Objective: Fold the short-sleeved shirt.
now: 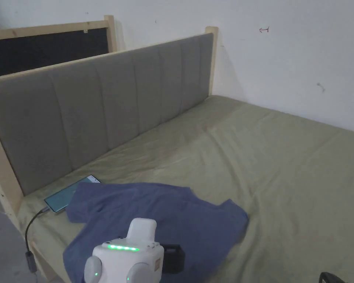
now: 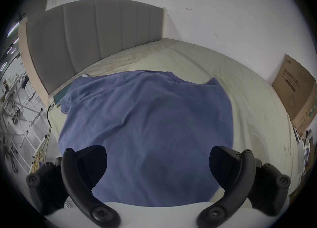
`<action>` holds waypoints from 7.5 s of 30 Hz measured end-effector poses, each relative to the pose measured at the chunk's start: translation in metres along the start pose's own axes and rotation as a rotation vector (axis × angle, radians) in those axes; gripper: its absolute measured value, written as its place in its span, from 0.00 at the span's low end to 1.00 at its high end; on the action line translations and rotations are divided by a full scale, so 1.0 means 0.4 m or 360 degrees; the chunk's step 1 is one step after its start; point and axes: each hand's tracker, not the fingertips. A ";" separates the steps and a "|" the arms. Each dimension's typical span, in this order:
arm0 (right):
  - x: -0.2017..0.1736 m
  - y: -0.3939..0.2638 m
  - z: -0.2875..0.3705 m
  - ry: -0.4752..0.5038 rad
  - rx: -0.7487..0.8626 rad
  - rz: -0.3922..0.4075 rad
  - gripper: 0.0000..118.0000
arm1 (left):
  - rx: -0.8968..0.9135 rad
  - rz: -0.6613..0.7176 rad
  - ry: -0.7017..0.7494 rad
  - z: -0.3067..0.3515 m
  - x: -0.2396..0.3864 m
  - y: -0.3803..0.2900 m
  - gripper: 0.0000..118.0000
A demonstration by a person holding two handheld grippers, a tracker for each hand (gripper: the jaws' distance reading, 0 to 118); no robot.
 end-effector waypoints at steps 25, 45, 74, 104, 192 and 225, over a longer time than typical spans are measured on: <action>0.068 -0.015 0.018 -0.0032 -0.0099 -0.0225 0.00 | -0.0309 0.0365 -0.0131 -0.045 -0.083 0.060 0.01; 0.331 0.021 0.304 -0.0471 0.0269 -0.0485 0.00 | 0.0264 -0.0410 -0.1441 0.464 0.603 0.274 0.01; 0.560 -0.098 0.492 -0.0952 0.0236 -0.0787 0.00 | -0.0783 -0.0581 -0.1546 0.184 1.051 -0.309 1.00; 0.443 -0.108 0.204 -0.0609 -0.0184 -0.0608 0.00 | -0.0405 -0.0332 -0.0712 -0.092 0.603 0.085 0.80; 1.201 0.970 0.356 -0.0591 0.0369 -0.0708 0.00 | 0.0715 -0.0525 -0.0568 0.511 0.832 1.130 0.04; 1.486 0.449 -0.349 -0.0668 -0.0464 -0.0927 0.00 | 0.0115 -0.0702 -0.0270 -0.399 1.063 0.853 0.04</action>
